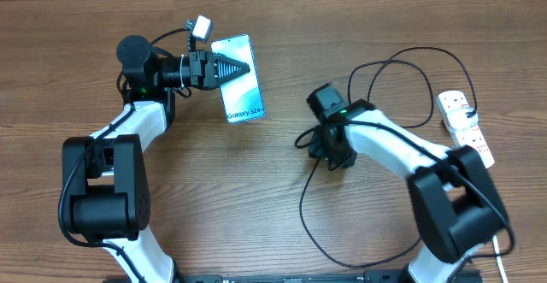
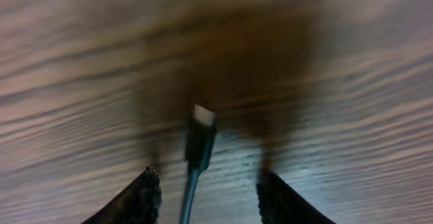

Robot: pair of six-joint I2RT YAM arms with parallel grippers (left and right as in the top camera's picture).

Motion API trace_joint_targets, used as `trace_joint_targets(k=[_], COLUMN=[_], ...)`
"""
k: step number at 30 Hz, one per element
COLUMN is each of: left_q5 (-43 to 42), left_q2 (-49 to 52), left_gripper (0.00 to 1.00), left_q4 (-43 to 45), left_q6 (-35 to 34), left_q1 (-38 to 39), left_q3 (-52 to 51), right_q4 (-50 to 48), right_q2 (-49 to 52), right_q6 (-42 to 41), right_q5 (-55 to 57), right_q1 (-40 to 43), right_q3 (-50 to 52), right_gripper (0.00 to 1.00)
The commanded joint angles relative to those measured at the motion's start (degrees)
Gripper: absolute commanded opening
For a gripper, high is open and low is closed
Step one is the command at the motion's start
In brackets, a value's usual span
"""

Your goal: Plug charger to phone and switch on socket

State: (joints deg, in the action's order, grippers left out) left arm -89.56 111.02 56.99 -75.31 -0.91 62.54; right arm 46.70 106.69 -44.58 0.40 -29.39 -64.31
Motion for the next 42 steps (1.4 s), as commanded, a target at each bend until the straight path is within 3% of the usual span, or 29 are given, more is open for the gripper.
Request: trace_joint_targets(k=[1, 5, 6, 11, 21, 28, 31, 35, 42], left_q5=[-1.0, -1.0, -1.0, -1.0, -1.0, -1.0, -0.7, 0.5, -0.2], left_q2=[-0.5, -0.5, -0.5, -0.4, -0.5, -0.4, -0.4, -0.4, -0.4], left_gripper=[0.04, 0.04, 0.04, 0.04, 0.04, 0.04, 0.04, 0.04, 0.04], left_q4=[0.3, 0.3, 0.3, 0.3, 0.3, 0.3, 0.3, 0.3, 0.3], left_q6=[-1.3, -2.7, -2.8, -4.1, -4.9, -4.4, -3.6, -3.1, -1.4], left_q1=[-0.6, -0.6, -0.6, -0.6, -0.6, -0.6, -0.6, -0.6, -0.4], left_q3=[0.6, 0.6, 0.6, 0.6, 0.6, 0.6, 0.6, 0.6, 0.6], right_q4=[-0.1, 0.7, 0.9, 1.8, 4.7, 9.4, 11.5, 13.4, 7.7], right_q2=[0.4, 0.9, 1.1, 3.7, 0.3, -14.4, -19.3, -22.4, -21.6], right_q6=[-4.8, -6.5, -6.7, -6.1, 10.4, 35.5, 39.2, 40.0, 38.6], right_q5=[0.8, 2.9, 3.0, 3.3, -3.1, -34.2, -41.4, -42.6, -43.3], right_q1=[-2.1, -3.1, -3.1, -3.0, 2.6, 7.2, 5.8, 1.4, -8.0], right_q3=[0.2, 0.2, 0.2, 0.0, -5.9, -7.1, -7.1, -7.1, -7.0], right_gripper=[0.45, 0.44, 0.4, 0.04, 0.04, 0.04, 0.04, 0.04, 0.04])
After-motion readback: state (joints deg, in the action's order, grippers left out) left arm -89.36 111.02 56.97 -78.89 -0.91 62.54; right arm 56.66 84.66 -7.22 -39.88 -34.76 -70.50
